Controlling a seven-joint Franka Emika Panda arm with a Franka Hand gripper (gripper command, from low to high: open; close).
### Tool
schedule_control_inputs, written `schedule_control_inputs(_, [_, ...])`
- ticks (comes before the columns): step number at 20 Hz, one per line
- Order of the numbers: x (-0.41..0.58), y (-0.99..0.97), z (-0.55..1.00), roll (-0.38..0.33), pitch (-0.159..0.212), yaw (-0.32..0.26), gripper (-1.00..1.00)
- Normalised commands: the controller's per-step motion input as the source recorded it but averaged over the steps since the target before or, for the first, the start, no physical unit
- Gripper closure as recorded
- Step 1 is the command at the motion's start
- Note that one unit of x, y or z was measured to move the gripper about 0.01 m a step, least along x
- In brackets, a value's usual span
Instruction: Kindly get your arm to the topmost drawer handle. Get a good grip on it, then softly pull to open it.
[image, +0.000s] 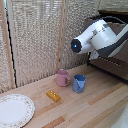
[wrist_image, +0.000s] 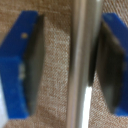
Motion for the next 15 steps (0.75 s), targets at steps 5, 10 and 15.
schedule_control_inputs(5, [0.0,0.17,0.17,0.217,-0.038,-0.008,-1.0])
schedule_control_inputs(10, [0.0,0.26,0.09,0.344,-0.055,-0.044,-1.0])
schedule_control_inputs(15, [0.0,0.33,0.02,0.36,-0.08,-0.084,-1.0])
